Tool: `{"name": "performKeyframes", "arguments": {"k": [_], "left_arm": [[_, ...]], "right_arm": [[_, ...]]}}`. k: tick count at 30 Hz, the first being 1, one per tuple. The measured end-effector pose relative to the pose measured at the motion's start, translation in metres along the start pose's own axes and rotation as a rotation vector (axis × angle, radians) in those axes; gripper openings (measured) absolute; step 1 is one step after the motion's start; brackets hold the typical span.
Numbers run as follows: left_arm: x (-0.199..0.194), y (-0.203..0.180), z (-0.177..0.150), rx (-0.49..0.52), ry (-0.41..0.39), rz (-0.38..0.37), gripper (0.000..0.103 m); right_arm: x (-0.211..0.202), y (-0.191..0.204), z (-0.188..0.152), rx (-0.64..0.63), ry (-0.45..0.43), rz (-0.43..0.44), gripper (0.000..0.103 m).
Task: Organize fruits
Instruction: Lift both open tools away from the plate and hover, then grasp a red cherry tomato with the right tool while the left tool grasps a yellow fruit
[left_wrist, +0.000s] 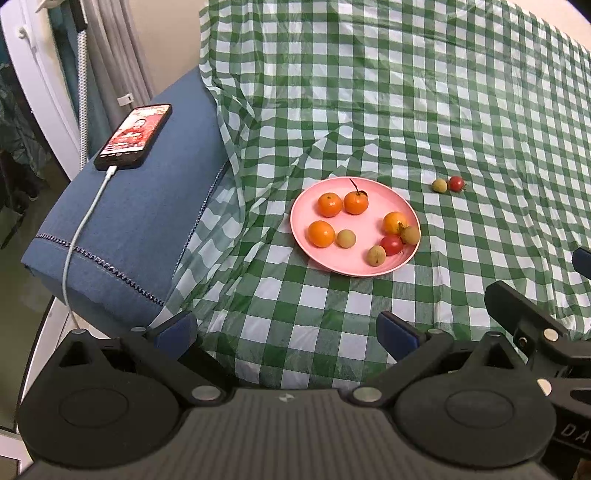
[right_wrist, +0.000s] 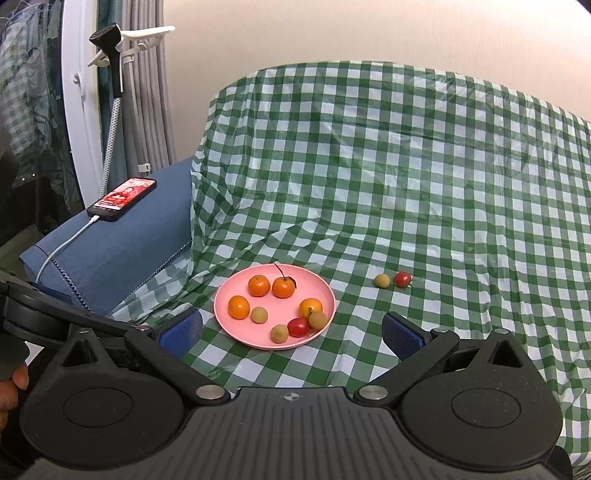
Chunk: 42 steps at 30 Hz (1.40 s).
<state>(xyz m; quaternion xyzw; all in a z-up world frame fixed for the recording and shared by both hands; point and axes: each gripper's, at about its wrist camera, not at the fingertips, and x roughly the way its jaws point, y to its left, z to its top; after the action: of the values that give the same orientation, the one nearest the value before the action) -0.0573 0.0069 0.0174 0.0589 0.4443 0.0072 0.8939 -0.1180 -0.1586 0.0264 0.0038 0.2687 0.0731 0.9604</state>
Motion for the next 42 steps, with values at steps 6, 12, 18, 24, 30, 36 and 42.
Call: {"name": "performKeyframes", "arguments": {"k": [6, 12, 18, 24, 30, 36, 42], "left_arm": [[0.020, -0.007, 0.014, 0.004, 0.062, -0.025, 0.103], [0.040, -0.015, 0.048, -0.011, 0.073, -0.036, 0.103], [0.073, -0.027, 0.097, -0.017, 0.086, -0.023, 0.103], [0.118, -0.057, 0.144, 0.020, 0.115, -0.040, 0.103], [0.156, -0.085, 0.177, 0.019, 0.123, -0.055, 0.103], [0.190, -0.120, 0.197, 0.028, 0.149, -0.094, 0.103], [0.234, -0.174, 0.208, 0.036, 0.201, -0.192, 0.103]], "right_arm": [[0.020, -0.014, -0.001, 0.032, 0.027, 0.014, 0.102], [0.061, -0.056, 0.006, 0.091, 0.024, -0.072, 0.102], [0.155, -0.133, 0.008, 0.145, 0.069, -0.227, 0.102], [0.252, -0.185, -0.002, 0.093, 0.101, -0.305, 0.101], [0.319, -0.202, -0.008, 0.069, 0.121, -0.220, 0.080], [0.342, -0.211, 0.000, 0.060, 0.107, -0.192, 0.031], [0.297, -0.262, -0.014, 0.245, 0.142, -0.388, 0.031]]}}
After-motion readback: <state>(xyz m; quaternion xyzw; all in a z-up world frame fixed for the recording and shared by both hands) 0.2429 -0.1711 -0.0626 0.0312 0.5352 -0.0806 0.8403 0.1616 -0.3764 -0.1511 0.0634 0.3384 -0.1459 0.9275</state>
